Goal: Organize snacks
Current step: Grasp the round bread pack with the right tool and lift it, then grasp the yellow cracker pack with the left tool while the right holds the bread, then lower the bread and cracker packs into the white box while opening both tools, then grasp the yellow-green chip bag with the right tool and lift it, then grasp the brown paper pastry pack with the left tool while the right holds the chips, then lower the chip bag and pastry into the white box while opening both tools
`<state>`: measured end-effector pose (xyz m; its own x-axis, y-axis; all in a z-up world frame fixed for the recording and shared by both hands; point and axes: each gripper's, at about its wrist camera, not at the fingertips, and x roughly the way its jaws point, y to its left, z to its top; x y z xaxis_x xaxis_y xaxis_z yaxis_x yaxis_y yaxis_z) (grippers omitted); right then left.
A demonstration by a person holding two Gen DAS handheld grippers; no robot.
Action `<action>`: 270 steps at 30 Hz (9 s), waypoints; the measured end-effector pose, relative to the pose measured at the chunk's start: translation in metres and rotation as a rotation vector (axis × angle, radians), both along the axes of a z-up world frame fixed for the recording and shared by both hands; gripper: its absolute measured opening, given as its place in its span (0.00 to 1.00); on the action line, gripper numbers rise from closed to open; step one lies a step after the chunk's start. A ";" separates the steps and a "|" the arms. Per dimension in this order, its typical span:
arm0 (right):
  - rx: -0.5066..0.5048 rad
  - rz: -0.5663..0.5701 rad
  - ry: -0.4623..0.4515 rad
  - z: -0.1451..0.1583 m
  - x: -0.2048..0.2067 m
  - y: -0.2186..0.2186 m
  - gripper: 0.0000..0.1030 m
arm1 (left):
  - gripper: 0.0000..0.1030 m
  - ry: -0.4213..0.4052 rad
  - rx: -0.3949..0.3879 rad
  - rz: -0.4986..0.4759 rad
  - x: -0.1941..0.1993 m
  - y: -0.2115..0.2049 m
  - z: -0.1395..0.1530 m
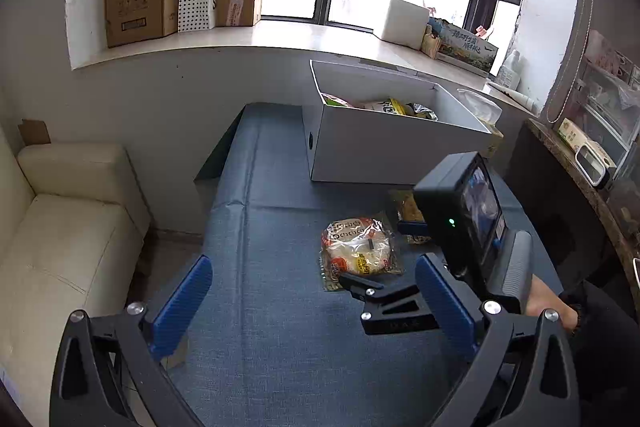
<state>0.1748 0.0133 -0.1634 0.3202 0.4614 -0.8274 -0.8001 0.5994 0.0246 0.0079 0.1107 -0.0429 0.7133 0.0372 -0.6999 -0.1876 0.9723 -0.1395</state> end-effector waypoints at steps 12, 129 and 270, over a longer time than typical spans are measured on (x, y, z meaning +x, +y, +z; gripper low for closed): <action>-0.017 0.003 0.011 -0.008 0.011 0.011 0.81 | 1.00 0.031 0.008 0.009 0.001 -0.001 -0.013; 0.433 -0.393 -0.040 0.124 0.069 -0.229 1.00 | 1.00 -0.051 0.127 -0.211 0.167 -0.056 0.047; 0.320 -0.453 -0.291 0.190 0.137 -0.152 1.00 | 1.00 -0.168 0.082 -0.073 0.202 -0.035 0.093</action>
<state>0.3118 -0.1388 0.0263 0.7331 0.4378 -0.5205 -0.4696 0.8794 0.0784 0.2102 0.0761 0.0501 0.8230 0.0334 -0.5671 -0.0971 0.9918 -0.0826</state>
